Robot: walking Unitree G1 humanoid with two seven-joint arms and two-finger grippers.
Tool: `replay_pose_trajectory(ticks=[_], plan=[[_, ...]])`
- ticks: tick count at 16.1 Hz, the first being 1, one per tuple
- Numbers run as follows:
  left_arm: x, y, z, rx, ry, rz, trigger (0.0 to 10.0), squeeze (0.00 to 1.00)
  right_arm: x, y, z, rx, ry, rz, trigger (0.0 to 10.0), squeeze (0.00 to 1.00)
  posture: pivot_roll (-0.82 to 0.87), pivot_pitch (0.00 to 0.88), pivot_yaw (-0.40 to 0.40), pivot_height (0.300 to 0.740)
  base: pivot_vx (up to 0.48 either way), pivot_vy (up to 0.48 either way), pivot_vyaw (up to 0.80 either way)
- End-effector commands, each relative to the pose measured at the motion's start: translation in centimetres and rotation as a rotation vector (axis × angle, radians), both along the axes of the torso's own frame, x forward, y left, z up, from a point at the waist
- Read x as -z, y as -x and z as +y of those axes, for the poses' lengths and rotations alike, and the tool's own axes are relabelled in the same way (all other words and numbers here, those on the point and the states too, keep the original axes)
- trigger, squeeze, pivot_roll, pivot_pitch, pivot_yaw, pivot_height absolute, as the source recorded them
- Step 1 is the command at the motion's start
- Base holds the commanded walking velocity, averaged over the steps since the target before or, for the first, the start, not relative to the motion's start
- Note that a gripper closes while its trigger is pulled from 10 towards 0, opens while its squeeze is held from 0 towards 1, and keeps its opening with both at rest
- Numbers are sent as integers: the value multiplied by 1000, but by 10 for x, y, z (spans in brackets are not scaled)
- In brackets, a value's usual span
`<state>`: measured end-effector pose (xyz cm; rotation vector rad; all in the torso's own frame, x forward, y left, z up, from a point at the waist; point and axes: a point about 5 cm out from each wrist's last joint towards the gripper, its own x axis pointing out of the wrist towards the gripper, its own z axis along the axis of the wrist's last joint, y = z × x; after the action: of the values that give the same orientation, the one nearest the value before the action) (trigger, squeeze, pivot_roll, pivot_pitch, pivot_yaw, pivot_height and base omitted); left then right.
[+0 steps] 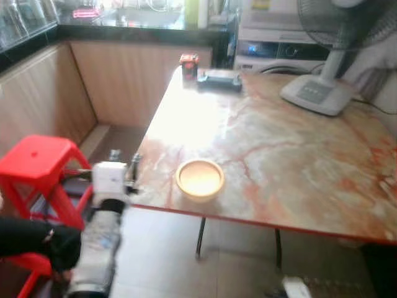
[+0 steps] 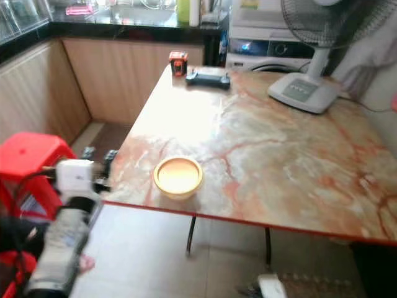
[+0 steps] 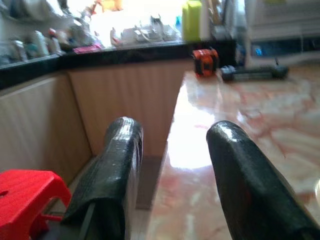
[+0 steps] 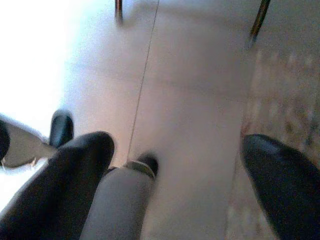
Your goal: Restocking fridge
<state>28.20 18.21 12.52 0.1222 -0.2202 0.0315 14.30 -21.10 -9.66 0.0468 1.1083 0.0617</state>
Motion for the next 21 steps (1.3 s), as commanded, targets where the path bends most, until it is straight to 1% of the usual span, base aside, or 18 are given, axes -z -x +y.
replay_pose_trajectory(ticks=[1,3,5,8,13,17,19,21], plan=[[-5,-3,-18,79,20,-8,10000,0,3,15,-10,24,19,36,10000,0,16,0,-19,740,0,0,0],[-1,-3,-21,104,36,24,10000,0,3,14,-10,19,21,36,10000,0,19,0,-22,740,0,0,0],[-1,-4,-24,129,91,39,10000,0,3,14,-10,23,18,34,10000,0,21,0,-24,740,0,0,0],[-1,-5,-27,147,86,48,10000,0,3,13,-10,30,16,31,10000,0,21,0,-25,740,0,0,0],[-1,-6,-24,134,81,53,10000,0,2,13,-10,43,12,24,10000,0,18,0,-25,740,0,0,0],[-1,-6,-24,127,83,54,10000,0,3,13,-9,22,7,28,10000,0,19,0,-26,740,0,0,-711],[-2,-6,-23,116,85,48,10000,0,2,12,-9,29,8,18,10000,0,21,0,-26,740,0,0,0],[-2,-6,-23,115,87,46,10000,0,2,11,-9,46,-1,8,10000,0,22,0,-28,740,259,0,0]])
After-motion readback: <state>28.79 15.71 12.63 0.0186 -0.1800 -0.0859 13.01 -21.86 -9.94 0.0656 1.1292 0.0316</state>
